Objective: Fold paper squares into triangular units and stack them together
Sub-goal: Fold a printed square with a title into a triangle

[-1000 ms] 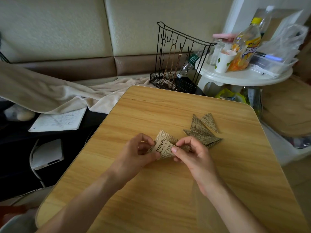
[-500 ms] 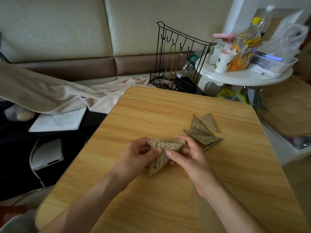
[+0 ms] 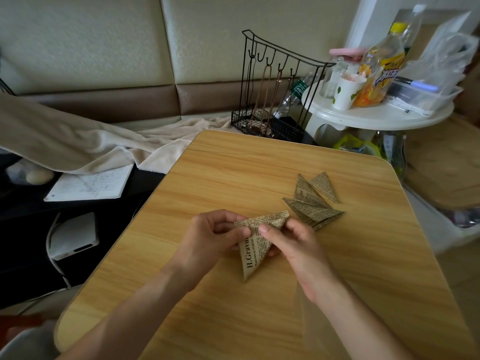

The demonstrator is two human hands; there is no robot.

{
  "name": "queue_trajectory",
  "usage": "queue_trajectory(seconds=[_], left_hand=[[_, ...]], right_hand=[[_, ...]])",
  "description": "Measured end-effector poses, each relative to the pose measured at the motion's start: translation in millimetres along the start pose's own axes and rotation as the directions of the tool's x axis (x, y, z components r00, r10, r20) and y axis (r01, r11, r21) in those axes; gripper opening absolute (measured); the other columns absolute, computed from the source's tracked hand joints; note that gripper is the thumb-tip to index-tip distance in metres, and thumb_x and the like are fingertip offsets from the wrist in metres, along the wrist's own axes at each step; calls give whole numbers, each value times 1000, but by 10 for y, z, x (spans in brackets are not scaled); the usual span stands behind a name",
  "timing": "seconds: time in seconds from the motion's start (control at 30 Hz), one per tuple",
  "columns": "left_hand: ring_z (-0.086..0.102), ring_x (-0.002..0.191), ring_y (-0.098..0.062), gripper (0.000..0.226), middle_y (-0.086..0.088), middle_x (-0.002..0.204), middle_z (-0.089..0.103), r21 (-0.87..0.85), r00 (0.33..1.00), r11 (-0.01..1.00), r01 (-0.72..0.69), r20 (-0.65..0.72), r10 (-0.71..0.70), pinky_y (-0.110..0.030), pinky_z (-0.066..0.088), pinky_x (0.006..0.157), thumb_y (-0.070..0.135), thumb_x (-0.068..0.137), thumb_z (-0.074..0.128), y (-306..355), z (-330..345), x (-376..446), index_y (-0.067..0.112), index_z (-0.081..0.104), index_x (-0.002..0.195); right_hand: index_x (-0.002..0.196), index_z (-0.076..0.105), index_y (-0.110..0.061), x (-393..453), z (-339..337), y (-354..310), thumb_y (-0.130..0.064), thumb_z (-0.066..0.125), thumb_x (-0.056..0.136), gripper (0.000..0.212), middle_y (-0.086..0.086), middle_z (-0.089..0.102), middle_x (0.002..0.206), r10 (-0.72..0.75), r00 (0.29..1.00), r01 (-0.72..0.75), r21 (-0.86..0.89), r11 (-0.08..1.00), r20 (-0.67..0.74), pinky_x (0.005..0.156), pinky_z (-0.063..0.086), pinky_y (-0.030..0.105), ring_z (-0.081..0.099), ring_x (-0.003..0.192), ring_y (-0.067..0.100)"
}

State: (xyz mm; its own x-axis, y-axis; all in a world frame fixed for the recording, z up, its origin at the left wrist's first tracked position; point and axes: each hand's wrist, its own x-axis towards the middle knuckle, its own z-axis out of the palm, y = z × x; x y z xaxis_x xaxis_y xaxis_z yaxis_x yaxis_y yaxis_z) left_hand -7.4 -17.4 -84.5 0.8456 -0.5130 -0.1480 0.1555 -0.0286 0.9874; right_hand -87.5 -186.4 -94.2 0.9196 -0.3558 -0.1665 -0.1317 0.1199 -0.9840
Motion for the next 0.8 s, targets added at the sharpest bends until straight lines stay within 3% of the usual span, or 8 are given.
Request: queue_trajectory(seconds=[0.17,0.43,0.57,0.63,0.73,0.8], left_hand=[[77,83,-18,14,-9,89,80,16,1000,1000,-14,-14,15,-18,57,66,9,86,78,19,11,12,9,76,99],[77,89,-26,21,-15,93,79,-14,998,999,39,59,-38,-26,61,72,13,84,79,-21,29,-3,2,72,101],[76,81,-25,32,-22,88,75,-9,999,1000,13,-39,-13,-28,62,70,20,76,82,-21,35,0,-1,71,97],[74,79,-25,30,-27,92,73,-43,995,999,9,-98,-13,-29,63,70,14,78,83,-9,37,6,-2,69,100],[76,81,-26,29,-25,97,74,-151,989,988,25,-141,-46,-28,62,67,1,83,80,27,52,-4,-4,65,107],[77,86,-28,35,-21,100,75,-200,986,978,54,-142,-84,-29,63,68,-2,83,78,34,61,-8,-4,61,113]], right_hand=[[103,72,1,6,-13,-11,-22,74,93,25,19,77,99,26,1000,-26,35,999,0,71,53,32,67,81,22],[103,73,-3,-8,-9,-4,-26,75,92,24,21,75,99,8,999,-6,36,999,-42,64,53,25,65,80,20],[113,71,-14,-19,-1,-33,-33,78,88,33,3,79,105,0,987,5,-31,1000,159,73,57,22,74,93,14],[121,65,-17,-4,11,-12,-32,83,83,45,1,79,108,16,969,8,-97,995,246,82,60,27,75,101,18],[123,58,-16,25,10,22,-19,84,85,46,3,78,96,19,969,21,-158,987,248,76,58,30,72,83,19],[119,58,-15,38,2,44,-11,80,89,37,7,76,91,-1,988,20,-125,992,154,70,56,25,71,77,17]])
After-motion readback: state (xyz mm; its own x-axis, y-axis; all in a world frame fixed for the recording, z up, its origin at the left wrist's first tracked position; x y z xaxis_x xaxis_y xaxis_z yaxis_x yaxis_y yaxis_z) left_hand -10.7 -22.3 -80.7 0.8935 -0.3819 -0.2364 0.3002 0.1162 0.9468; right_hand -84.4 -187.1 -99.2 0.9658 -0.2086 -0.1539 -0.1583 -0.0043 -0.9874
